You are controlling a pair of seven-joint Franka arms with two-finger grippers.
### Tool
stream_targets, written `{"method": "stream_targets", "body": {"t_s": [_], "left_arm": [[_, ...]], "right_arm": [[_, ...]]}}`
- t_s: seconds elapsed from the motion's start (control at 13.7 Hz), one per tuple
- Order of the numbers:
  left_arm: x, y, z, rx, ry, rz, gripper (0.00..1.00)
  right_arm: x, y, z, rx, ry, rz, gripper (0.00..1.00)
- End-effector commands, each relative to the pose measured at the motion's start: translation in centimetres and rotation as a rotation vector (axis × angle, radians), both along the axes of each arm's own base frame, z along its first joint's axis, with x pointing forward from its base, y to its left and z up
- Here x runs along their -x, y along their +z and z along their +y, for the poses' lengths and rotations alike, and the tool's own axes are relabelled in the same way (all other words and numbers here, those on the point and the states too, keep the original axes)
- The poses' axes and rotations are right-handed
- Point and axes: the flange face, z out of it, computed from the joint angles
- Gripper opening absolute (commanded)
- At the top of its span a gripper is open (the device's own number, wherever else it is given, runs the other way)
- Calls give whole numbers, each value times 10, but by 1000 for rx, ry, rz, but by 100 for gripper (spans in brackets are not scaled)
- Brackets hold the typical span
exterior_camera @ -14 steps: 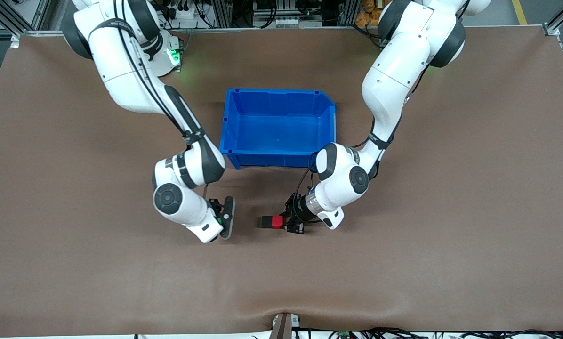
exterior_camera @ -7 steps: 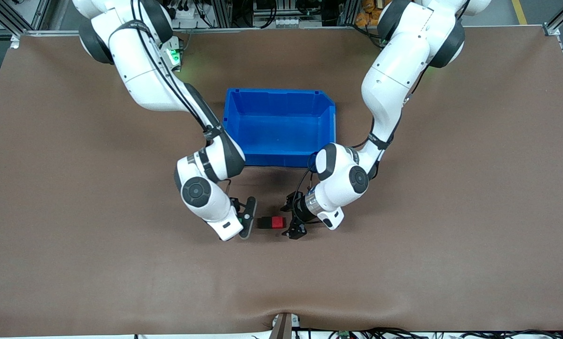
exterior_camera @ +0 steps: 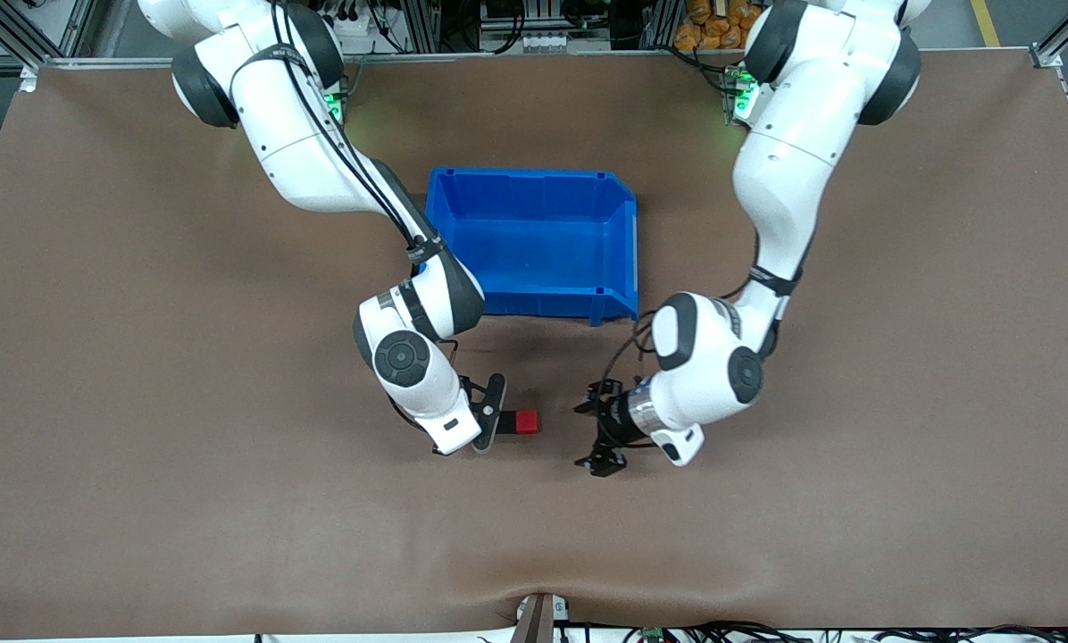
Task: Attach green and red cubes to black cube
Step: 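Open the left gripper and lift away while the right gripper lowers green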
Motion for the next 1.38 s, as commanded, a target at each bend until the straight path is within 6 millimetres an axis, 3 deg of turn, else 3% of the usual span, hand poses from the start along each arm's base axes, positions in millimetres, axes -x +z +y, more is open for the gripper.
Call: {"method": "stream_targets", "body": {"t_s": [0.0,0.58,0.66,0.73,0.8,1.09,1.31], "left_arm": [[0,7,8,-94,-88,-38,100],[-9,26,45,-328,-402,-132,100],[-15,34,61,-330,-426,-144,100],[-20,44,74,-337,-464,-160,100],[-21,54,80,-343,-510,-173,100],[-26,81,106,-452,-629,-197,100],[-30,103,119,-518,-761,-268,100]], "right_arm": [[-2,-3,12,20,-8,-16,0],[14,-9,34,51,12,-21,3],[17,-10,37,66,22,-26,21],[17,-10,38,79,34,-36,64],[17,-11,37,90,41,-40,100],[16,-7,35,95,43,-45,100],[8,11,20,100,-6,-25,100]]}}
